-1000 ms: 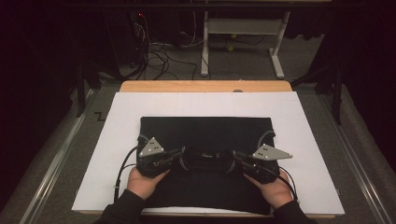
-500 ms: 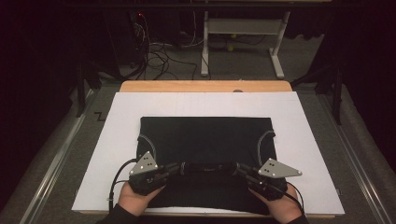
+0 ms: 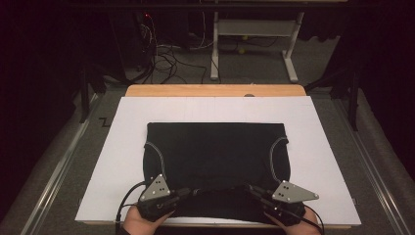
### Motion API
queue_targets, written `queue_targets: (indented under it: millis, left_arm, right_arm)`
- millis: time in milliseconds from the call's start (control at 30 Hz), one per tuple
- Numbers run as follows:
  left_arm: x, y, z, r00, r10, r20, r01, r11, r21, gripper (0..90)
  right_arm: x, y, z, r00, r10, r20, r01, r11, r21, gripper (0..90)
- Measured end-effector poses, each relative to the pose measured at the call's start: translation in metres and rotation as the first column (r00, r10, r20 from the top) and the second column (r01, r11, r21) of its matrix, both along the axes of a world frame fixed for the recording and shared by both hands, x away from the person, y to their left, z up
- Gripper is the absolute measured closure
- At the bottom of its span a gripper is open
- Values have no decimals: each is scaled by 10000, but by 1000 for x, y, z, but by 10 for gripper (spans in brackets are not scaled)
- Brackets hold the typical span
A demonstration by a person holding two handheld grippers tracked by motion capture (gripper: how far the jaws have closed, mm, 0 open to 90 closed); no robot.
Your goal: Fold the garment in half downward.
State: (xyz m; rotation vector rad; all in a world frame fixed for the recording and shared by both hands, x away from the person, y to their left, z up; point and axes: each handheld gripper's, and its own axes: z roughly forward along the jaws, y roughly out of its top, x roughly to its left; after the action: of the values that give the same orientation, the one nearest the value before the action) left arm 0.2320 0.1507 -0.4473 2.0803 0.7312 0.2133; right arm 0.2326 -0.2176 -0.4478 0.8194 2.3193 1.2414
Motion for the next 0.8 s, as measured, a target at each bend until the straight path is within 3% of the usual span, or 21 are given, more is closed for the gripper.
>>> queue_targets:
  millis: [333,433,500,633,800]
  left_arm:
    - [-10,5,-4,10000,-15,-78,17,9998,201,835]
    - [-12,7,-4,9999,-93,-82,93,10000,9,832]
    - [-13,10,-3,9999,-92,-121,88,9994,-349,822]
    - [-11,13,-3,9999,114,-86,-118,9988,-466,751]
    - [-6,19,-8,9981,595,-142,-601,9970,-487,644]
  right_arm:
    - [-16,-1,-5,9997,204,-145,-209,9992,-350,835]
    - [-18,-2,-6,9994,243,-256,-251,9991,-329,812]
    - [-19,-3,-5,9990,331,-293,-334,9994,-94,802]
    - [-21,-6,-4,9991,337,-241,-333,9993,177,750]
    - [-15,-13,-7,9996,-122,-238,128,9995,289,662]
